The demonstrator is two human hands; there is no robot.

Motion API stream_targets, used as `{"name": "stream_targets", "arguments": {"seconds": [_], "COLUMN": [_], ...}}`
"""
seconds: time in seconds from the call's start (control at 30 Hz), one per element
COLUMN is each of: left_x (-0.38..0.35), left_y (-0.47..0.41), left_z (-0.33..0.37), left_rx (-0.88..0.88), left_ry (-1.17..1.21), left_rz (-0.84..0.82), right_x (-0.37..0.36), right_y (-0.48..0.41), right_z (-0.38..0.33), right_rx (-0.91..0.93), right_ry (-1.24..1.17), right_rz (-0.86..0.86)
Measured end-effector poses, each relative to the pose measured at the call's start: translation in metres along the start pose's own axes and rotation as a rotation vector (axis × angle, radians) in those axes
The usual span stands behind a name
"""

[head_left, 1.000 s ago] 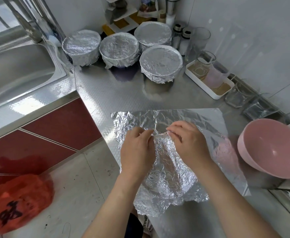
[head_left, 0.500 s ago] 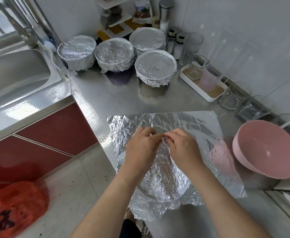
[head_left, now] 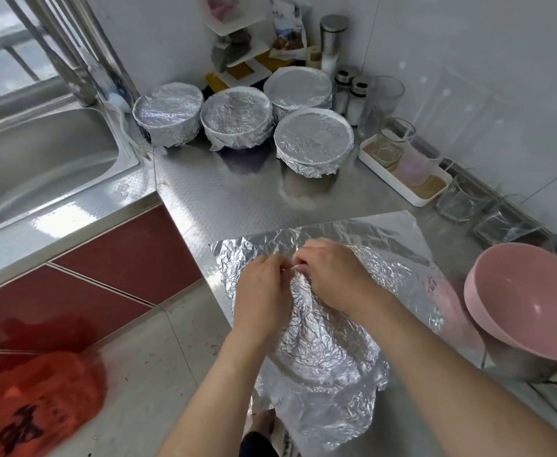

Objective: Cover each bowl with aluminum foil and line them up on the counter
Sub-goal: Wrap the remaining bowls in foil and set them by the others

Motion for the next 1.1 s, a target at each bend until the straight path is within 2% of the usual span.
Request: {"name": "stream_targets", "arguments": {"seconds": [0.1, 0.23, 0.3, 0.43, 0.53, 0.6, 0.73, 0.97, 1.1], "left_x": [0.004, 0.0, 0.0, -0.002, 0.007, 0.012, -0.001, -0.01, -0.011], "left_y": [0.01, 0.022, 0.027, 0.035, 0.032, 0.024, 0.004, 0.0, -0.001], "left_z": [-0.022, -0.036, -0.038, -0.041, -0.031, -0.016, 0.003, 0.004, 0.004], "left_rx": [0.13, 0.24, 0.283, 0.36, 0.29, 0.13, -0.06, -0.174, -0.162], "left_ry": [0.037, 0.038, 0.06, 0.103, 0.114, 0.134, 0.088, 0.049, 0.044], "left_rz": [0.045, 0.072, 0.088, 0.066, 0.113, 0.153, 0.1, 0.125, 0.121], "right_x": [-0.009, -0.016, -0.011, 0.011, 0.011, 0.007, 0.0, -0.008, -0.011], "right_y": [-0.012, -0.016, -0.013, 0.004, 0.01, 0.011, 0.012, 0.01, 0.008], "right_z": [-0.015, -0.017, -0.013, 0.013, 0.015, 0.013, 0.014, 0.019, 0.021], "right_rx": [0.087, 0.073, 0.033, -0.102, -0.106, -0.114, -0.121, -0.135, -0.144], "right_ry": [0.02, 0.001, -0.047, -0.09, -0.094, -0.09, -0.08, -0.034, -0.02], "right_rz": [-0.037, -0.058, -0.004, 0.219, 0.233, 0.213, 0.165, 0.166, 0.168]}}
Point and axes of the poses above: each hand's wrist, its own y-axis away from the middle knuckle, its own x-axis out of the back of the hand, z = x × y, the point moved 9 cm from there along -y, towards the middle knuckle, and after that the axes turned 2 degrees about y, right-handed, at the moved point
